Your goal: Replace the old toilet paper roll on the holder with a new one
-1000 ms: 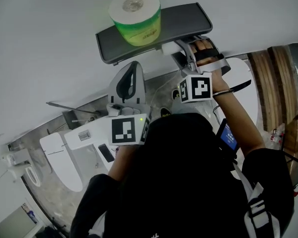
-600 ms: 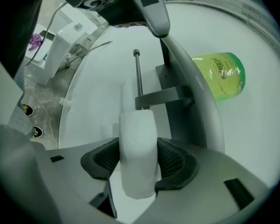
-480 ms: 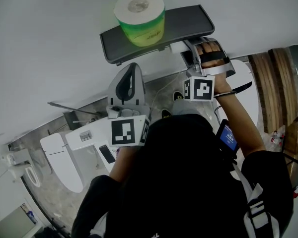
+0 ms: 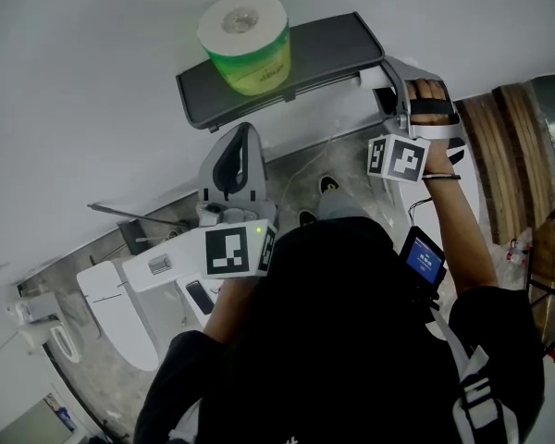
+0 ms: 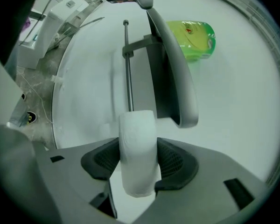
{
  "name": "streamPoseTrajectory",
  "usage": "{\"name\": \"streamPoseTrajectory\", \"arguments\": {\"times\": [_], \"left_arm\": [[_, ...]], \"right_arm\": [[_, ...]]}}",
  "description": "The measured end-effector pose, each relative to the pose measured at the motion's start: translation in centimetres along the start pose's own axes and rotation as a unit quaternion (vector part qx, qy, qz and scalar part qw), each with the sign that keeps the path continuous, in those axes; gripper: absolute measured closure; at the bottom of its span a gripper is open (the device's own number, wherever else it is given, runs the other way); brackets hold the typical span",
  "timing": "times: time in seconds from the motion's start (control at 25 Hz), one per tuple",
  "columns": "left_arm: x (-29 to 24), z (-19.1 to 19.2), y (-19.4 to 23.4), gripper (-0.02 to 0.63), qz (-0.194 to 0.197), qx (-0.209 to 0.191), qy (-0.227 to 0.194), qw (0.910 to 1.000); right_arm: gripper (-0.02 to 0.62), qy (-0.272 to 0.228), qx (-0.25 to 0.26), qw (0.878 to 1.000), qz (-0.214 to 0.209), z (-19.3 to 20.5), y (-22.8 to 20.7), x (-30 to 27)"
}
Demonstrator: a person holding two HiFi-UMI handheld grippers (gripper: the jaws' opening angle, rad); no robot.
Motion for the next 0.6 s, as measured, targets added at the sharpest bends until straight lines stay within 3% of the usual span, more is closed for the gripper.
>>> {"name": "streamPoseTrajectory", "arguments": {"times": [0.36,0.6], "left_arm": [[-0.3,-0.3,-0.8,0.584,0.013,-0.001,-0.004,0.9999],[-0.4,-0.1,-1.1,0.584,0.017,-0.001,-0.004,0.9999]], "right_arm": [[0.356,0.051,0.007,0.998,0.038,5.4,-3.1,1.7],[0.356,-0.011,-0.011,0.994,0.107,3.6,-8.9,3.8]]}}
Point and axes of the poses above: the fingertips, and each gripper's own axes: x backward along the fingers, y to its left, z out of its underside, the point moved 9 cm from there along x, backward along the fingers, and after that the axes turned 1 degree about -y, right-handed, at the moved point
